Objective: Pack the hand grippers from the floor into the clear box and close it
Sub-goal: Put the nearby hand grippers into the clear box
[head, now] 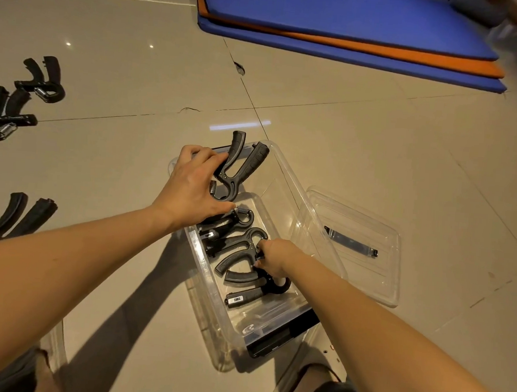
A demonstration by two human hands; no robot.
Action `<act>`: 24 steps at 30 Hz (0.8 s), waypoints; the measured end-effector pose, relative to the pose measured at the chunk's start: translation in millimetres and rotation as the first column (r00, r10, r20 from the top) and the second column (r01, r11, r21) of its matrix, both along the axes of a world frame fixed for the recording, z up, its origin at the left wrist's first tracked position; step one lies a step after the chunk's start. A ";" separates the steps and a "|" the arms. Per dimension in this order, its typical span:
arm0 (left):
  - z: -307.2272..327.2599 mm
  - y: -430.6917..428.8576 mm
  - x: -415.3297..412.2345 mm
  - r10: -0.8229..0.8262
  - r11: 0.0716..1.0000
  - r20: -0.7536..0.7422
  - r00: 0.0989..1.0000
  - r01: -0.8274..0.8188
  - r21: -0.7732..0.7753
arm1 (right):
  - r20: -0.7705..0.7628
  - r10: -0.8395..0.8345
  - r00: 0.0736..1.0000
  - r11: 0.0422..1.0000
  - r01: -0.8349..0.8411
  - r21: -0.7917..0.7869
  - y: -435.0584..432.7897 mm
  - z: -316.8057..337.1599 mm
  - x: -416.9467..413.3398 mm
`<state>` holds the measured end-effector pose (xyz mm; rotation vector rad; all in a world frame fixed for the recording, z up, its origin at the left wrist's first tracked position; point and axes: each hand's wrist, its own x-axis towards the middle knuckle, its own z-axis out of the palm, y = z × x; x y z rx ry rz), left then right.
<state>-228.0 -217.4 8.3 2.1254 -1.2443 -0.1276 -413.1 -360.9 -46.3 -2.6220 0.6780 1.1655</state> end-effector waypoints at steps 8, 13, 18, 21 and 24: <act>1.4 0.8 -0.3 -0.001 1.000 -0.014 1.000 0.001 -0.003 | -0.062 -0.132 0.989 0.987 0.137 0.084 -2.9 -2.3 10.7; 1.5 0.9 -0.1 0.002 1.000 -0.021 1.000 -0.002 0.008 | 0.003 -0.238 0.971 0.955 0.233 0.185 -4.7 -4.9 4.6; 2.0 1.1 0.2 0.005 1.000 -0.022 1.000 -0.005 0.017 | -0.035 -0.208 0.977 0.961 0.211 0.177 -1.5 -4.1 9.5; 0.5 0.8 0.1 0.007 1.000 -0.012 1.000 -0.007 0.017 | -0.106 -0.136 0.985 0.987 0.144 0.077 0.7 -1.8 13.2; -1.0 0.0 0.3 0.007 1.000 -0.004 1.000 -0.007 0.014 | -0.115 -0.108 0.988 0.993 0.111 0.024 -0.8 -2.8 12.0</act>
